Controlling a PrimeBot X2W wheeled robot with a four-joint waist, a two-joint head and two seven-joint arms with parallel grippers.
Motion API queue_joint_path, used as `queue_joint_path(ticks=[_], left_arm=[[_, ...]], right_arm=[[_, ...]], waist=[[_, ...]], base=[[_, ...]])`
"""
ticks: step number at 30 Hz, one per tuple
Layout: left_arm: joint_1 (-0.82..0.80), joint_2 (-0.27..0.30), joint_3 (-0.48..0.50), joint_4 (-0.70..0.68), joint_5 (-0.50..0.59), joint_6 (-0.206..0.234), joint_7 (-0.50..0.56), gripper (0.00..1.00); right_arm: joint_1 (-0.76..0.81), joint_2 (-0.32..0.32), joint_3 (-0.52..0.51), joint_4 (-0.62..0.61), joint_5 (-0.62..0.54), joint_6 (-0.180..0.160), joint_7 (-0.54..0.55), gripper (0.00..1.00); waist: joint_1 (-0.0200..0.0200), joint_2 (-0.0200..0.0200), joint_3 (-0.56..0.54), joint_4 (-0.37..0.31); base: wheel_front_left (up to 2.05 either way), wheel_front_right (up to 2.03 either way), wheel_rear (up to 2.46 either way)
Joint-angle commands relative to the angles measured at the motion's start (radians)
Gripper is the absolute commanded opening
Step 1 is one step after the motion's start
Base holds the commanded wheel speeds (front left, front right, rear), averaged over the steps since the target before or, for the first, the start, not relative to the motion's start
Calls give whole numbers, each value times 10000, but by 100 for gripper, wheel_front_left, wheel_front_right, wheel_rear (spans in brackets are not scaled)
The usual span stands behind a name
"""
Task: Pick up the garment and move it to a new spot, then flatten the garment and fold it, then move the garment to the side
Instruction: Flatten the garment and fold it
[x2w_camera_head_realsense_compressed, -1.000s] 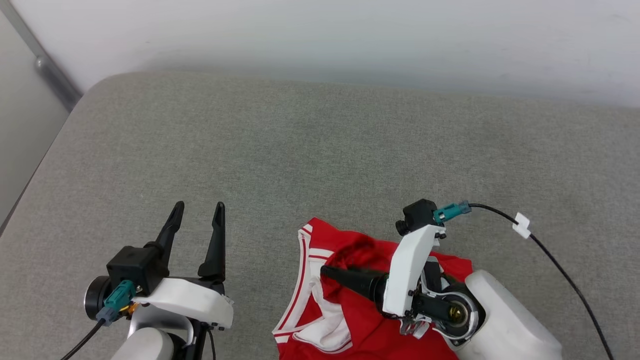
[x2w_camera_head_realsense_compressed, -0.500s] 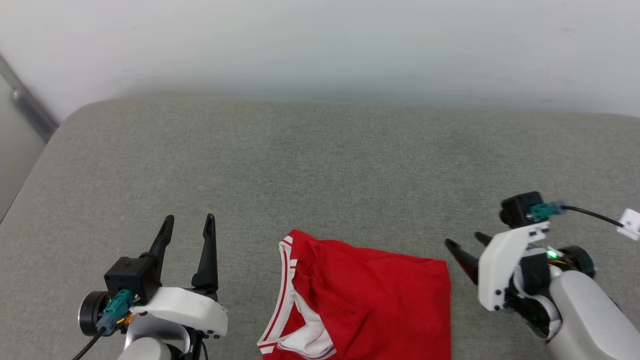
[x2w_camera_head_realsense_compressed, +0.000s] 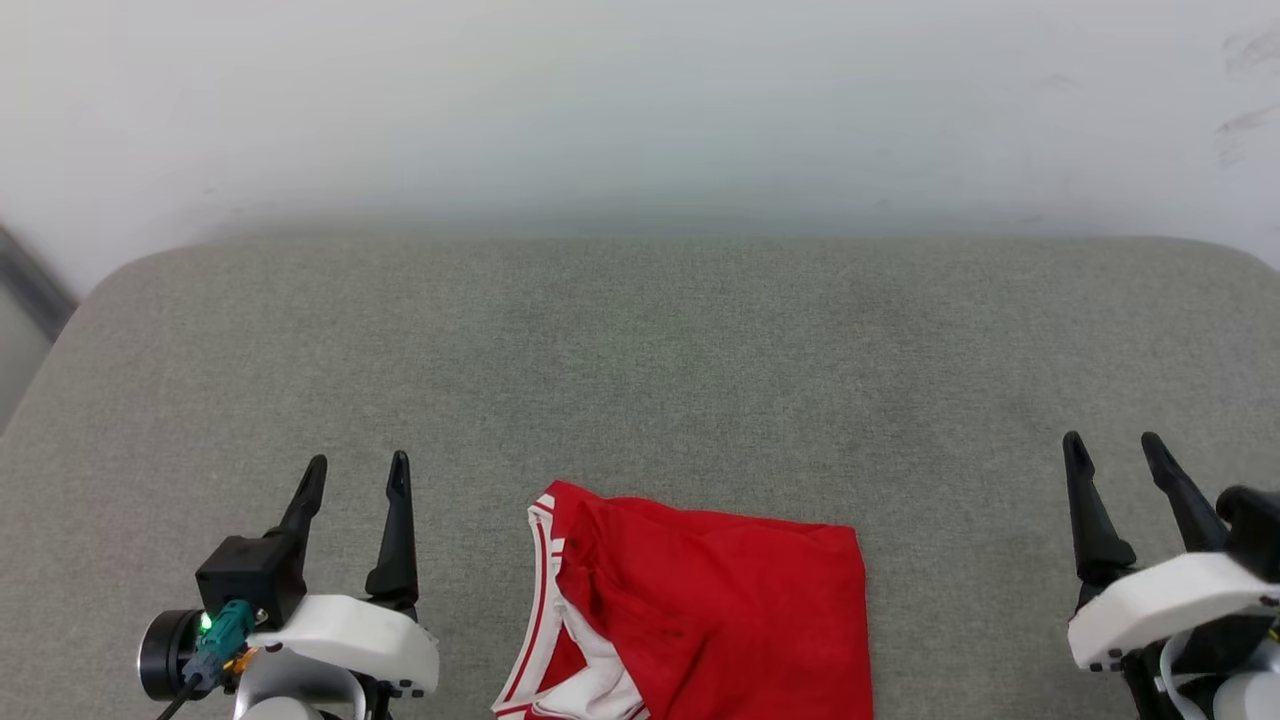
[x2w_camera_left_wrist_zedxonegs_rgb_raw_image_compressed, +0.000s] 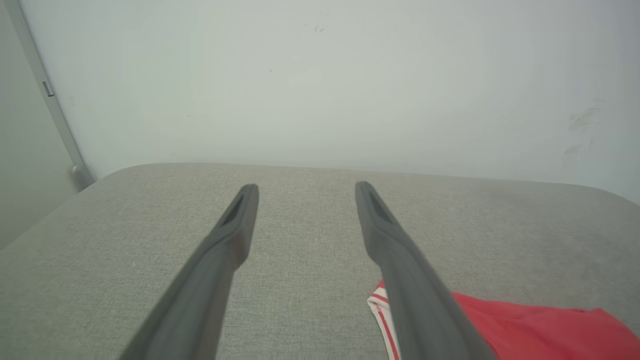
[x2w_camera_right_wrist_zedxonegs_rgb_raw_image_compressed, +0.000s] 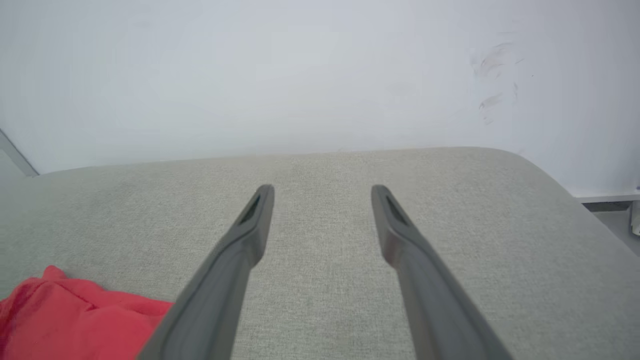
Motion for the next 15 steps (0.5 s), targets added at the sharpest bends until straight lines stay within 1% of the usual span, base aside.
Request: queue_joint_path(ticks=[1, 4, 7, 15], left_arm=[[94, 26, -27, -24, 53, 29, -56, 100], [238, 57, -11, -40, 99, 46, -89, 100], [386, 86, 17, -23, 198, 91, -141, 100], [844, 60, 125, 71, 295, 131, -196, 100]], right_arm=[[283, 78, 27, -279, -24, -4, -206, 100], [906, 264, 189, -1046, -210, -4, -587, 100], [1402, 363, 392, -1680, -349, -4, -616, 100], [2086, 487, 742, -2657, -713, -4, -160, 100]], waist=[[0, 0, -90, -34], [0, 0, -183, -91], [0, 0, -283, -169], [0, 0, -439, -377]], base=[[0, 0, 0], [0, 0, 0], [0, 0, 0], [0, 0, 0]])
